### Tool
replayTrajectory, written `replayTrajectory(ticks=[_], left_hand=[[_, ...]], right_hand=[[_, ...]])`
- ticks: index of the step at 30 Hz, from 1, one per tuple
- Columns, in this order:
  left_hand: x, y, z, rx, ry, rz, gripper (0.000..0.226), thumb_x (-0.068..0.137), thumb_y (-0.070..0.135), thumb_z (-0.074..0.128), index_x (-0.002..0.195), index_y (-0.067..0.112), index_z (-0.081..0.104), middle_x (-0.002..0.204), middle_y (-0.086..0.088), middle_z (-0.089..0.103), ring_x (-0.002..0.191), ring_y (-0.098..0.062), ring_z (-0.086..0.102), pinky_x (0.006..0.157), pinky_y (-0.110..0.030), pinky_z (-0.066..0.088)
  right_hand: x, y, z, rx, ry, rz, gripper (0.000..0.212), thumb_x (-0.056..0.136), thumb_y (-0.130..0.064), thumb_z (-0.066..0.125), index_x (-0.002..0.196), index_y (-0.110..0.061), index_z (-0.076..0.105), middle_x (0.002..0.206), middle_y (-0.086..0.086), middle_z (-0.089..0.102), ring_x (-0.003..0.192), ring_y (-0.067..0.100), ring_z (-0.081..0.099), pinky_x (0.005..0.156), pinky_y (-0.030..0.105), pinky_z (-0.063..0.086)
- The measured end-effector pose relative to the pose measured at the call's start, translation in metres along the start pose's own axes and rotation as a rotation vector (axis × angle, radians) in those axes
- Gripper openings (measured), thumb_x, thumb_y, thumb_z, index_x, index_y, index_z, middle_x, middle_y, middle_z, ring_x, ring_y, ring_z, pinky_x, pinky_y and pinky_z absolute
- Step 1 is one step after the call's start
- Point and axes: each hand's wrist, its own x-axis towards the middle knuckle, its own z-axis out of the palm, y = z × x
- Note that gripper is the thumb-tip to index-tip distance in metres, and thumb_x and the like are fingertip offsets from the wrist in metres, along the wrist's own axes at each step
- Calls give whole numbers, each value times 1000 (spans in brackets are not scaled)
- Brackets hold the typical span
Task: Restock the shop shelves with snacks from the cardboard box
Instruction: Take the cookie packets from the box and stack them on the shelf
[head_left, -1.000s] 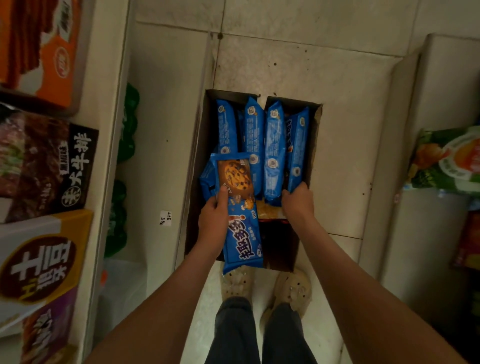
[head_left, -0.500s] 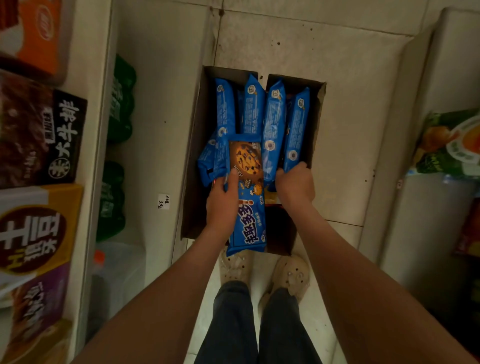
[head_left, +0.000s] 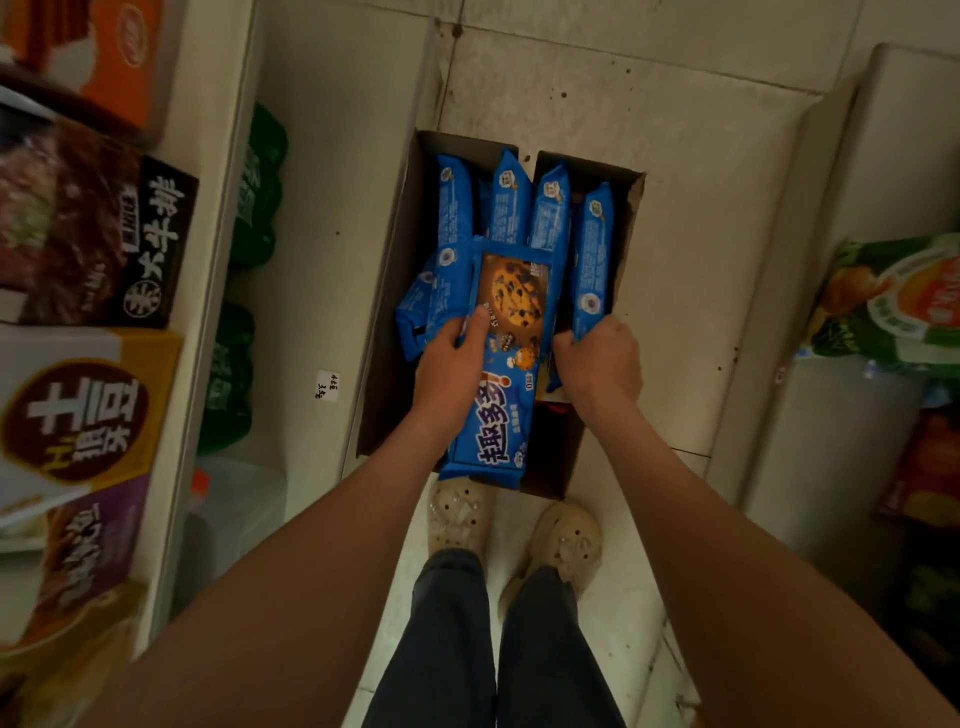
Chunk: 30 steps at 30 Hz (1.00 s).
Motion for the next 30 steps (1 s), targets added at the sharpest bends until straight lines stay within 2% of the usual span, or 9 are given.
replayTrajectory(ticks=[3,5,8,14,19,22,26,30], left_hand=[[-9,4,2,-80,-46,-24,26,91,53,51,89,29,62,94,-6,72,85,-23,71,84,-42,56],[-16,9,5,-128,-75,-28,22,94,47,50,89,28,61,90,-5,72,81,-22,70,81,-38,56],[-27,16,8,-182,-94,-31,21,96,43,47,92,26,58,92,-5,70,79,-20,69,78,-36,56],[-45,19,7,-276,-121,-78,22,96,44,46,101,25,57,106,-10,69,88,-24,68,82,-38,55],[-56,18,-2,-339,-71,-177,53,91,55,48,125,15,55,113,-15,68,91,-28,69,80,-40,56],[-58,12,-7,-397,-98,-263,71,82,65,53,133,15,50,112,-13,69,94,-29,70,68,-35,58],[-55,4,-14,-490,-165,-307,64,84,63,52,130,18,54,111,-13,70,95,-29,69,72,-37,58],[-59,3,-20,-557,-231,-308,53,89,60,46,116,17,62,93,-7,73,80,-22,69,72,-37,55]], right_hand=[[-10,8,-18,-172,9,-82,39,90,-30,50,112,1,54,114,19,58,109,34,51,84,39,44],[-16,10,-24,-158,-22,-76,38,91,-30,49,113,1,53,114,20,59,107,36,53,84,40,44],[-25,6,-32,-1,-79,-20,36,93,-28,49,115,0,48,114,20,60,101,36,58,76,39,47],[-47,10,-50,140,-50,-2,35,92,-29,49,112,-1,50,106,17,61,91,33,60,65,32,43],[-67,23,-70,387,-57,-17,23,88,-27,54,102,-8,55,88,7,60,77,22,57,62,31,45],[-78,32,-71,583,-150,-59,13,89,-23,57,101,-18,56,89,1,63,79,16,60,66,30,51],[-90,36,-61,785,-328,-88,17,93,-17,55,110,-15,56,99,-2,66,88,9,65,77,26,56],[-95,35,-58,892,-414,-118,19,95,-13,52,114,-16,57,105,2,68,94,13,65,77,24,56]])
